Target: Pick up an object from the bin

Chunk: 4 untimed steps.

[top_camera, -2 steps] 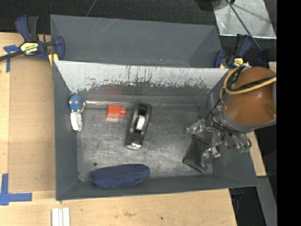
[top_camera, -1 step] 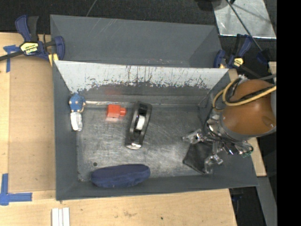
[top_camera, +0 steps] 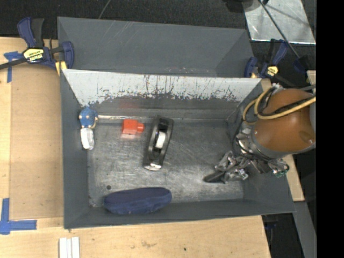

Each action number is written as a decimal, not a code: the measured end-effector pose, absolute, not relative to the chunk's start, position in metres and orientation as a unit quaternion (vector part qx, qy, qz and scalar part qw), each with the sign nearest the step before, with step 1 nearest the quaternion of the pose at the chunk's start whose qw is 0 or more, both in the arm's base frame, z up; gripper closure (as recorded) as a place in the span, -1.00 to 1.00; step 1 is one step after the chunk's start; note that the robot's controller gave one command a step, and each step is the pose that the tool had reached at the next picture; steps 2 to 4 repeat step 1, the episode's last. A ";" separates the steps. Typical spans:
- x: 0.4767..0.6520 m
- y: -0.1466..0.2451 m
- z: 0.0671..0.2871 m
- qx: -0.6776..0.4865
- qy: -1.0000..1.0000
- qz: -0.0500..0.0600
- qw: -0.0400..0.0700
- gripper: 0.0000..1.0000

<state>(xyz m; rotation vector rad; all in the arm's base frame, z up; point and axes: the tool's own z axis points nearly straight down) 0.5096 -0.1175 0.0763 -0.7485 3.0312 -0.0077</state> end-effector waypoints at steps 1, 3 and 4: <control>0.511 -0.108 0.228 -0.214 0.977 -0.002 0.006 1.00; 0.511 -0.108 0.228 -0.214 0.977 -0.002 0.006 1.00; 0.511 -0.108 0.228 -0.214 0.977 -0.002 0.006 1.00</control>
Offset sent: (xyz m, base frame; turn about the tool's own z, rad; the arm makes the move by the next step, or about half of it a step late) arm -0.0013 0.0096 0.1464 0.0544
